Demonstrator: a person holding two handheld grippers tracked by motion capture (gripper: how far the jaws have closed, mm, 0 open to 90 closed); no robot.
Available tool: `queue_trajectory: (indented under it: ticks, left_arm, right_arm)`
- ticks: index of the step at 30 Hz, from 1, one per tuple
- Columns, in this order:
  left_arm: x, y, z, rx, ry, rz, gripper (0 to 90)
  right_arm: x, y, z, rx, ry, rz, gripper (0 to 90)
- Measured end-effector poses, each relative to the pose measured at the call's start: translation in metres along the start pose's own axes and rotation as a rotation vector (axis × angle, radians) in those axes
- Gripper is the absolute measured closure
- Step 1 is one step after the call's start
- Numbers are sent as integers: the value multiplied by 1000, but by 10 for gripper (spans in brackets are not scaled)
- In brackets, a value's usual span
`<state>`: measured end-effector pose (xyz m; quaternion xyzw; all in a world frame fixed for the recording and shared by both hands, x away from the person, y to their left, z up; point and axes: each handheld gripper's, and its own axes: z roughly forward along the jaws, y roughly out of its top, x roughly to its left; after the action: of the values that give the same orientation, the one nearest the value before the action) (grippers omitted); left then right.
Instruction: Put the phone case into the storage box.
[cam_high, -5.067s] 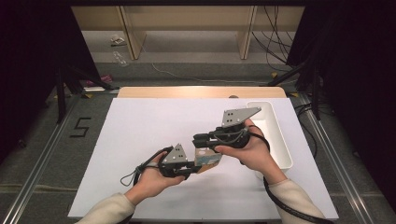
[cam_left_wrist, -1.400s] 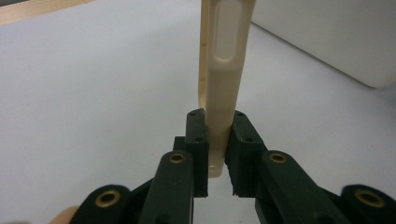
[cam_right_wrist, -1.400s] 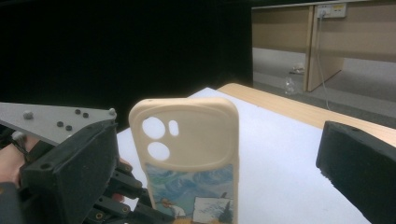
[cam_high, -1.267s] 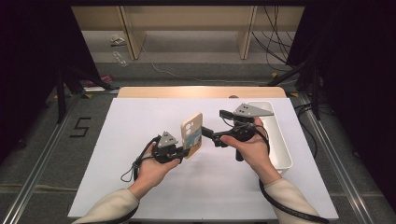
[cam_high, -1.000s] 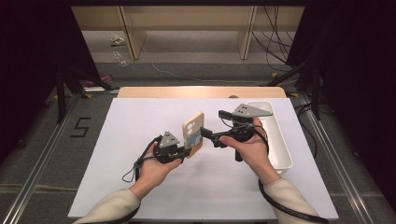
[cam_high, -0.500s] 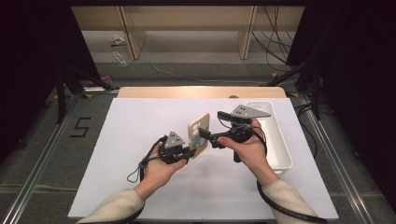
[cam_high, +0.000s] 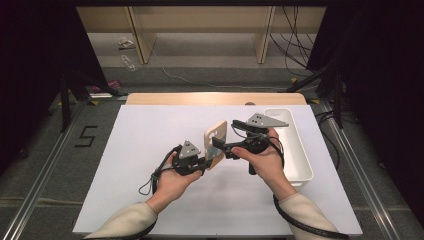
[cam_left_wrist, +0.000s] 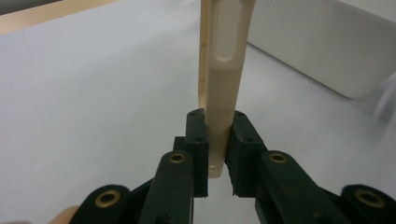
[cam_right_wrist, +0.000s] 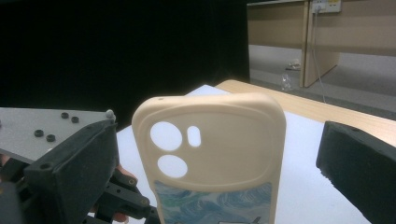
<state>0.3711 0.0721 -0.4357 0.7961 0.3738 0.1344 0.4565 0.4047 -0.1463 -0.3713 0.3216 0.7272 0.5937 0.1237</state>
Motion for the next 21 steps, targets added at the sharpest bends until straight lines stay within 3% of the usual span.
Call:
queue_trajectory:
  ticks: [21]
  left_arm:
    - [-7,1,4,3,-14,6,797]
  right_arm:
    - [3,-2,3,1,-14,5,2]
